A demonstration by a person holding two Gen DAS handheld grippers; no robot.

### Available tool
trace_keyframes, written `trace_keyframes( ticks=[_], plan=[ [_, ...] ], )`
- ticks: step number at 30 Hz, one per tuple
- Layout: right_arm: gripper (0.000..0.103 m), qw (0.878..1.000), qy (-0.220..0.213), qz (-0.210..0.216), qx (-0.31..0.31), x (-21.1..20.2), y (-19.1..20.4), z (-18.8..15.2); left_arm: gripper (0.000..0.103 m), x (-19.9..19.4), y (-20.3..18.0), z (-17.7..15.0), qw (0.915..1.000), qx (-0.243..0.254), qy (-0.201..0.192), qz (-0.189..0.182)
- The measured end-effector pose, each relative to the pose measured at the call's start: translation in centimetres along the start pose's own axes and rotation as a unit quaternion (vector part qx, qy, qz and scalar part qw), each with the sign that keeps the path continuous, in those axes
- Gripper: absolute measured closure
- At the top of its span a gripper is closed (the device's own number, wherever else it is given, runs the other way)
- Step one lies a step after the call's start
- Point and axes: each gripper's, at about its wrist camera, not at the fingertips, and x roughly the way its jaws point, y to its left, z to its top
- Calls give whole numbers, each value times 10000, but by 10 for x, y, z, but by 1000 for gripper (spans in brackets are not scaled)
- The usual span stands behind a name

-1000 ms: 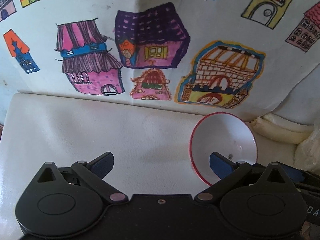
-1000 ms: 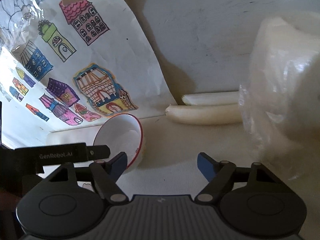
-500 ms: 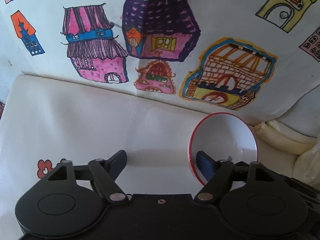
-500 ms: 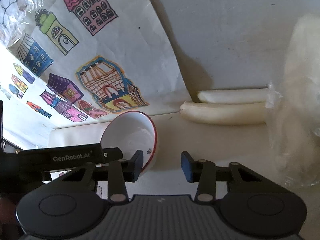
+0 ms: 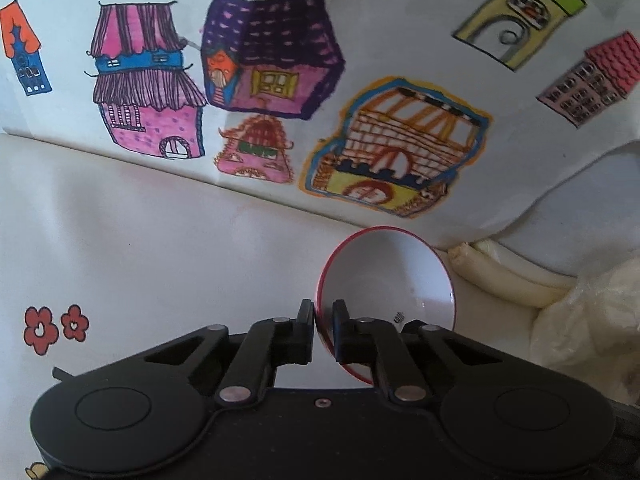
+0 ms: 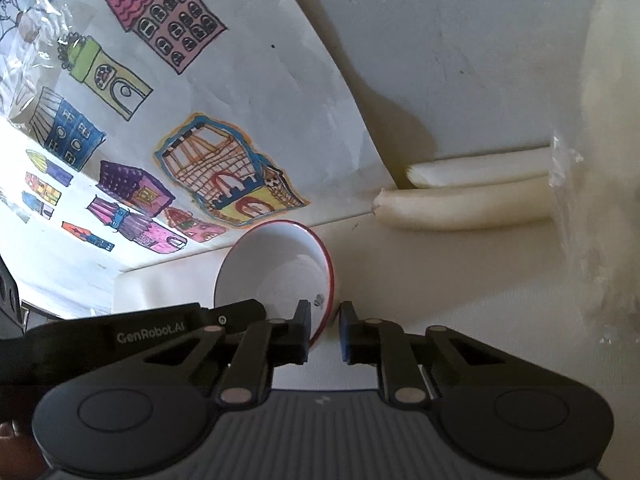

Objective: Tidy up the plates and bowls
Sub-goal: 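Move both grippers to the other red-rimmed white bowl and grasp its rim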

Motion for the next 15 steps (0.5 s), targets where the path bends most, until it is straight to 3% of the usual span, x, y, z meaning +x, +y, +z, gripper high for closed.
trace_keyframes(
  ticks=[15],
  plan=[
    [89, 9997, -157, -193, -20, -48, -2, -30, 93, -26, -10, -35, 9992, 84, 15, -394]
  ],
)
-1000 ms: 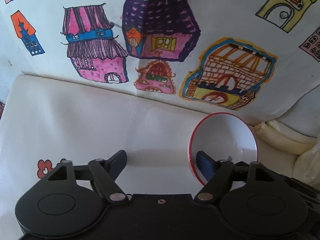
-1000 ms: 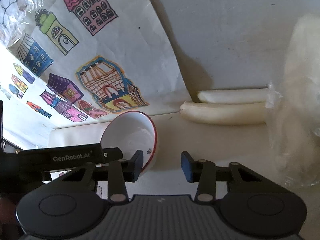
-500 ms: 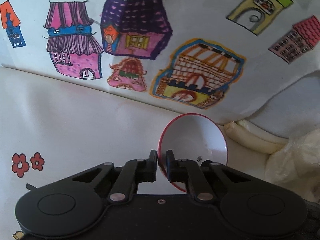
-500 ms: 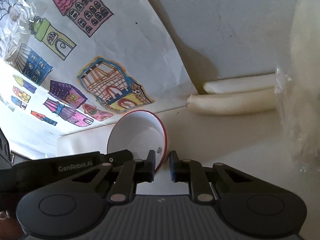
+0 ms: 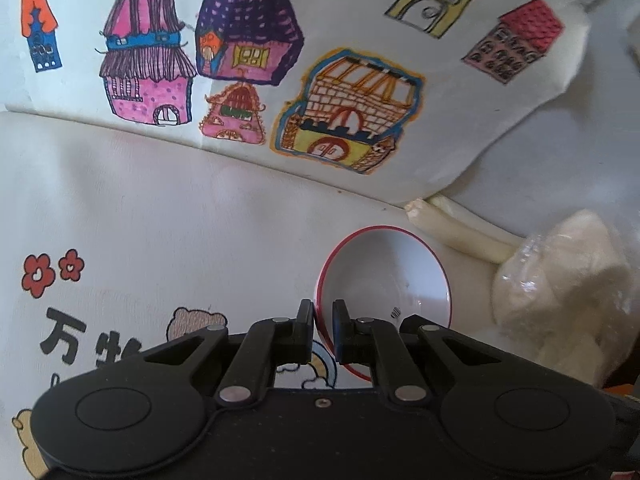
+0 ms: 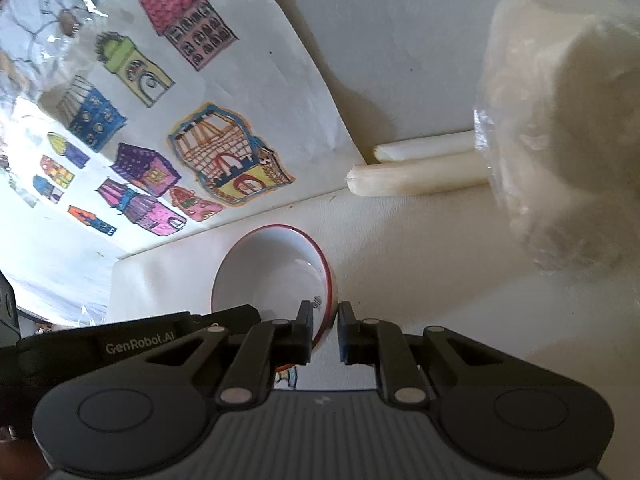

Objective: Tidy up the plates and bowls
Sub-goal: 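Move both grippers to the other red-rimmed white bowl and grasp its rim, then lift the white bowl with both grippers and carry it over the steel bowl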

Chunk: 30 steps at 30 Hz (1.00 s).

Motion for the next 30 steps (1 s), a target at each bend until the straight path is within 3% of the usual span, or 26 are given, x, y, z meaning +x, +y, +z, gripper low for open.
trace_keyframes(
  ticks=[13, 30],
  plan=[
    [89, 9996, -182, 65, -213, -48, 24, -23, 93, -63, 4, -2, 9991, 224, -208, -289],
    [88, 9988, -299, 51, -384, -88, 54, -59, 93, -109, 19, -34, 9978, 340, -262, -509]
  ],
)
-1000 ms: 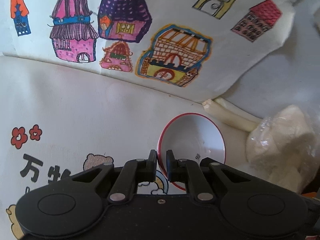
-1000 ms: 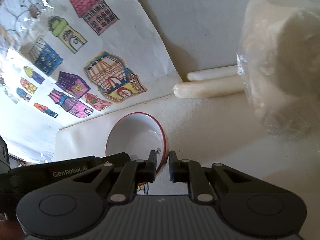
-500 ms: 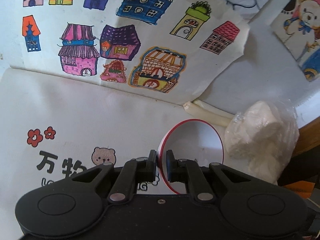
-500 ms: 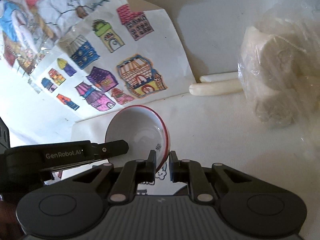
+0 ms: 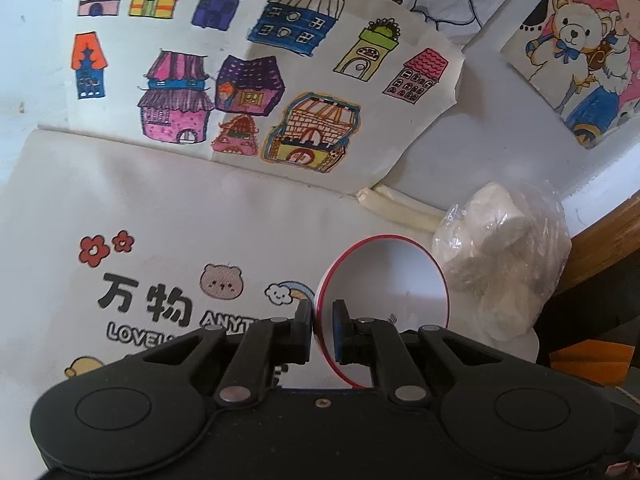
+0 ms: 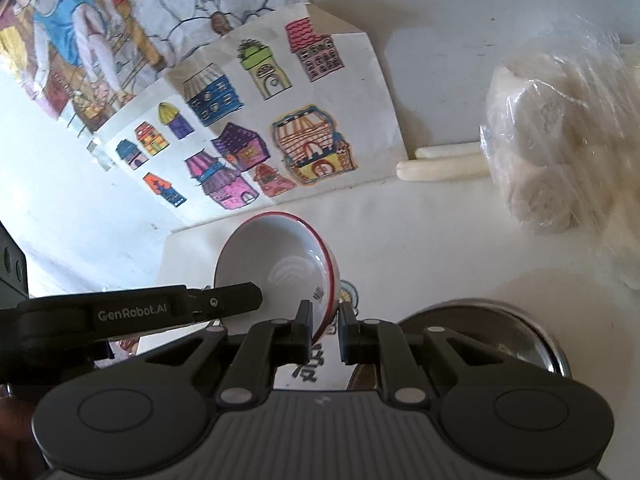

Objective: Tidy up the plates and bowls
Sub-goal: 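Lift the white bowl with both grippers and carry it over the steel bowl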

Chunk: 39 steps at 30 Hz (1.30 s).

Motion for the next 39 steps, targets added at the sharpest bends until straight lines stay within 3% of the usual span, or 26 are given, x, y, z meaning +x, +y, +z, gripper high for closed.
trace_keyframes(
  ticks=[24, 39],
  plan=[
    [88, 9986, 489, 119, -190, -9, 36, -49, 93, -37, 41, -48, 9996, 35, 293, -9],
    [88, 9967, 798, 63, -134, -9, 47, -78, 93, -41, 56, -74, 9981, 61, 617, -45]
  ],
)
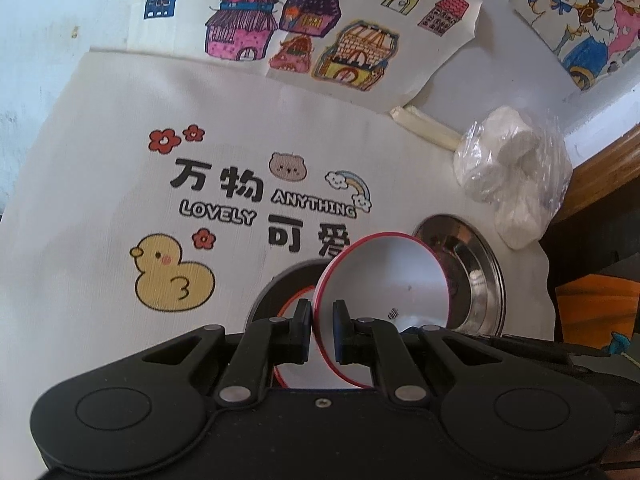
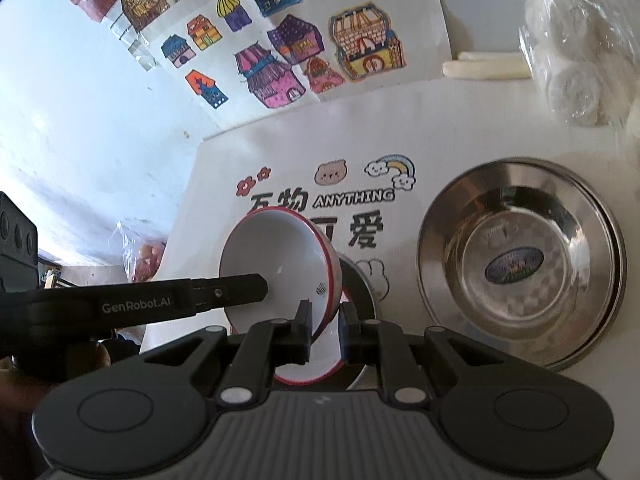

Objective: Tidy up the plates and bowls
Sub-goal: 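Lift the white bowl with both grippers and carry it over the steel bowl, then lower the white bowl into the nested bowls with both grippers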

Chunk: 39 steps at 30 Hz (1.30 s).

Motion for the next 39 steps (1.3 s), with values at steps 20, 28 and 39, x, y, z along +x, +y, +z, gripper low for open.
trace_keyframes(
  ticks=[20, 28, 39],
  plan=[
    [88, 9991, 420, -27, 52, 12, 3, -16, 92, 5, 3, -17, 9990, -107, 324, 296],
    [88, 9986, 512, -100, 70, 14, 4, -14, 90, 10, -1, -16, 9979, -124, 450, 439],
    [88, 9977, 617, -182, 199, 21, -1, -11, 89, 17, -6, -12, 9971, -124, 536, 526]
  ],
)
